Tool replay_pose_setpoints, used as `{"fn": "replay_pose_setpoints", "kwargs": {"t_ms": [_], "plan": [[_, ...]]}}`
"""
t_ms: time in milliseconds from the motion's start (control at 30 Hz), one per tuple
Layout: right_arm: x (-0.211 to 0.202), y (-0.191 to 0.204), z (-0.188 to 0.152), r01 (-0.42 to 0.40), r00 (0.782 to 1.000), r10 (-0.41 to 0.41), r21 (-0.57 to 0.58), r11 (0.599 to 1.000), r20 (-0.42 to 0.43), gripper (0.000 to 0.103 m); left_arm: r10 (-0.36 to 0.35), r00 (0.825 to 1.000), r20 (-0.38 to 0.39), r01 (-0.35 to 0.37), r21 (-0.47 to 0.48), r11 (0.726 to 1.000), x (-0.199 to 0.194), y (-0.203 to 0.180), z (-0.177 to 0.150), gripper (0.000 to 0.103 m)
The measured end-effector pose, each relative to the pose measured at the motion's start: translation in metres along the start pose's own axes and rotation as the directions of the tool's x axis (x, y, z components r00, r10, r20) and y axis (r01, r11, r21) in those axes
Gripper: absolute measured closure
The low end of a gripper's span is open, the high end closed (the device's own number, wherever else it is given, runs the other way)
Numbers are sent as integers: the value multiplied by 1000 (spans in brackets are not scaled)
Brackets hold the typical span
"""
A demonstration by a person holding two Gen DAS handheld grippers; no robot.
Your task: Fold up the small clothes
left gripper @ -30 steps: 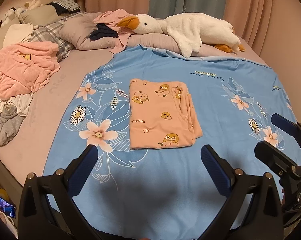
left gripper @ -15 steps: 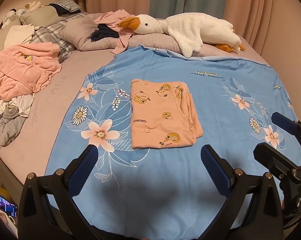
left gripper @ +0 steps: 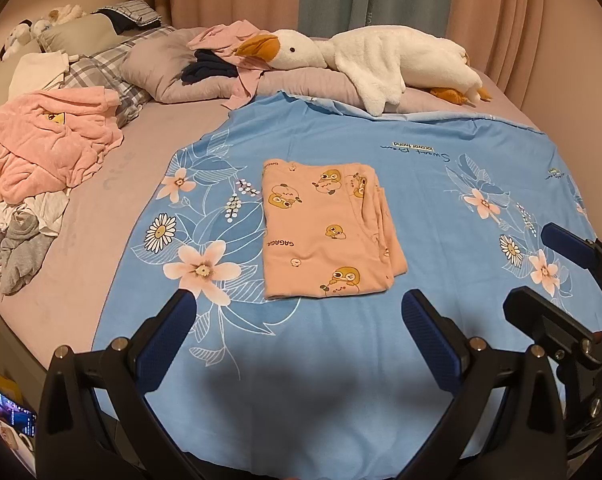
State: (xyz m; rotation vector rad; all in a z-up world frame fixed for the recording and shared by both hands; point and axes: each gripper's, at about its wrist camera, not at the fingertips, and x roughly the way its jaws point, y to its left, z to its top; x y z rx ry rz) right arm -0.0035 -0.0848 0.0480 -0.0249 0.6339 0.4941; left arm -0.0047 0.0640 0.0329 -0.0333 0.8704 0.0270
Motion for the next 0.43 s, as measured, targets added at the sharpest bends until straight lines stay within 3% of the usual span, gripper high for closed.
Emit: {"fn": "replay_pose_setpoints", "kwargs": {"t_ms": [433], "plan": [[0, 1, 0, 1, 1000, -1, 5, 1000, -2, 1, 5, 1000, 4, -5, 5, 1000, -1, 2, 2, 0]]}}
